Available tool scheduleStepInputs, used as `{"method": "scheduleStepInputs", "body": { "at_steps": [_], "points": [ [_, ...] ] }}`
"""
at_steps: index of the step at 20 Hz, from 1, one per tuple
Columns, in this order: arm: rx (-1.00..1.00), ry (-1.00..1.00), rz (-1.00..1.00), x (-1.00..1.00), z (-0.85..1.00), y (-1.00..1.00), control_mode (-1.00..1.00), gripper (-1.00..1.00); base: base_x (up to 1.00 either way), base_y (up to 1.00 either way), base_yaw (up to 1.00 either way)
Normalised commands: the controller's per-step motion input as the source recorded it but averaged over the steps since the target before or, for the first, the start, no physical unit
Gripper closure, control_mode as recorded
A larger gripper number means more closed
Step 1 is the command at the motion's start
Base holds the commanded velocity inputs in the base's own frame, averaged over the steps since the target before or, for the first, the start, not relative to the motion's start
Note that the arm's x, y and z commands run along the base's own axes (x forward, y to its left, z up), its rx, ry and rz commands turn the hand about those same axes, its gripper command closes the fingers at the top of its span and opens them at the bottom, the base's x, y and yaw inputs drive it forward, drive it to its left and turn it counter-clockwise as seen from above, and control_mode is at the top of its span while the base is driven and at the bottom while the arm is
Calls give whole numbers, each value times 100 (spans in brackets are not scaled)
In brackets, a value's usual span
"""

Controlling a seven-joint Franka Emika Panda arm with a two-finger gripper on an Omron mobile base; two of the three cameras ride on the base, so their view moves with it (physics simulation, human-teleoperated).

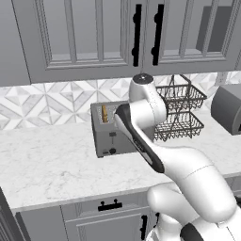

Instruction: Start the toaster. Once the lever pops up, take the bread to the plate on the dining counter.

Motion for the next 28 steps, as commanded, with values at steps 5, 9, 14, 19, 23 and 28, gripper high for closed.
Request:
{"method": "scheduleStepInputs", "body": {
  "at_steps": [5,9,14,19,23,28],
  "points": [
    [0,0,0,40,-28,38,-100,100,0,0,0],
    [0,0,0,12,-37,40,-100,100,0,0,0],
    [0,0,0,6,-36,25,-100,100,0,0,0],
    [0,0,0,19,-23,6,-100,100,0,0,0],
    [0,0,0,15,-21,0,-100,100,0,0,0],
    [0,0,0,20,-4,0,-100,100,0,0,0]
  ]
}}
